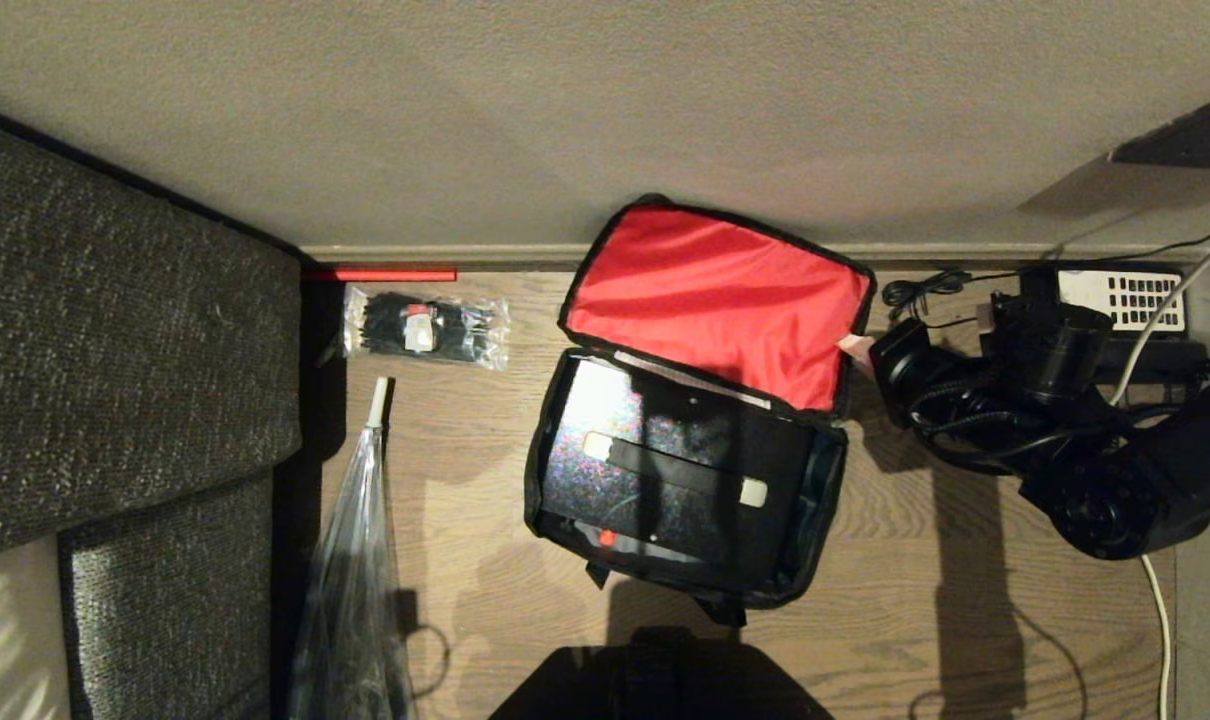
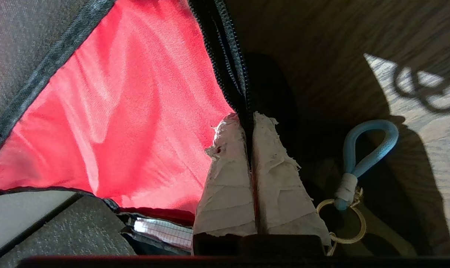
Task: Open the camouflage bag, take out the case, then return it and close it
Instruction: Close the top of the storage box
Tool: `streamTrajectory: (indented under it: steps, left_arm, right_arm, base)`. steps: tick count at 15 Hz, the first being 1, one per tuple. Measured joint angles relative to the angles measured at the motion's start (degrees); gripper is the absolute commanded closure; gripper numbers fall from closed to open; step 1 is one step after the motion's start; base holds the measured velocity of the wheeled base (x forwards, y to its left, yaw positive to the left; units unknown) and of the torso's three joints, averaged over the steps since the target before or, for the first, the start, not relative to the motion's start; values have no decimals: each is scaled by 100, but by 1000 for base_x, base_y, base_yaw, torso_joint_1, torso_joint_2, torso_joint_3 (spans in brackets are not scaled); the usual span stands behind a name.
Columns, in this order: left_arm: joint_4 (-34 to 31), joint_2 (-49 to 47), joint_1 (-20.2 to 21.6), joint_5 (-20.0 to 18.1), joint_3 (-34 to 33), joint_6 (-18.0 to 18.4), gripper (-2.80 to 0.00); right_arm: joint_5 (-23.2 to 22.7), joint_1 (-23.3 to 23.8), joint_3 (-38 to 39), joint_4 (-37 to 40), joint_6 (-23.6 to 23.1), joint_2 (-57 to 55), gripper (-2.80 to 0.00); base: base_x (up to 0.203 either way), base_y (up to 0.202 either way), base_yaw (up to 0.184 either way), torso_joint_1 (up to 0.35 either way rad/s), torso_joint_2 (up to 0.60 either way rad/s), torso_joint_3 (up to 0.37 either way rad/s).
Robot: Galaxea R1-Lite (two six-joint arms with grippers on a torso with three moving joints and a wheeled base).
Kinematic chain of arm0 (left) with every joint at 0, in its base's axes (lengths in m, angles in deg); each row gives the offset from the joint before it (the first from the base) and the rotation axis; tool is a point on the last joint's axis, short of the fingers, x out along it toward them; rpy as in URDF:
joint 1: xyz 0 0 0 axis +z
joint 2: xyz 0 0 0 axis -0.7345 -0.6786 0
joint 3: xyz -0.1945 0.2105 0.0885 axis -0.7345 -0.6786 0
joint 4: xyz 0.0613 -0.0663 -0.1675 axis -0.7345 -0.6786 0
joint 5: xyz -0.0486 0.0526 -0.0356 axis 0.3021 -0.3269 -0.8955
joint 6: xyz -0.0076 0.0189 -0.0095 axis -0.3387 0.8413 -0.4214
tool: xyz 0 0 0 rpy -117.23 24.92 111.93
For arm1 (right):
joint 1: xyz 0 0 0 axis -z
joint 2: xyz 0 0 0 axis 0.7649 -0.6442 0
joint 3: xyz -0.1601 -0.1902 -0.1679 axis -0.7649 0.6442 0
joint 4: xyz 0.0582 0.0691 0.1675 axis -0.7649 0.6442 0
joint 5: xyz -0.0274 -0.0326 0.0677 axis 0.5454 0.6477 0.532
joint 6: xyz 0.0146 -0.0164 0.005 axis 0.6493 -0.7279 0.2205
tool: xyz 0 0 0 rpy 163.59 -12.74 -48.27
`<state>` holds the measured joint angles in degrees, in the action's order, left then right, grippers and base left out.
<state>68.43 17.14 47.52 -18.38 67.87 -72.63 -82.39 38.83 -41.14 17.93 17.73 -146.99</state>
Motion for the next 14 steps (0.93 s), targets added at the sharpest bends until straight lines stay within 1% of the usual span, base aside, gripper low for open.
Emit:
streamTrajectory:
  steps: [8, 10, 12, 14]
  left_arm:
    - [1, 0, 1, 0, 0, 0, 0]
    - [-1, 0, 1, -1, 0, 2, 0]
    - [1, 0, 1, 0, 0, 1, 0]
    - [1, 0, -1, 0, 0, 2, 0]
  right_arm:
    - [-130, -23, 185, 151, 18, 440, 0]
    - [-191, -79, 291, 459, 49, 771, 0]
    - [-210, -167, 453, 939, 71, 1094, 0]
    - [-301, -269, 634, 1163, 83, 1359, 0]
  base:
    - [0, 0, 0, 0, 0, 0]
    - [0, 0, 0, 0, 0, 0]
    - [0, 0, 0, 0, 0, 0]
    - [0, 0, 0, 0, 0, 0]
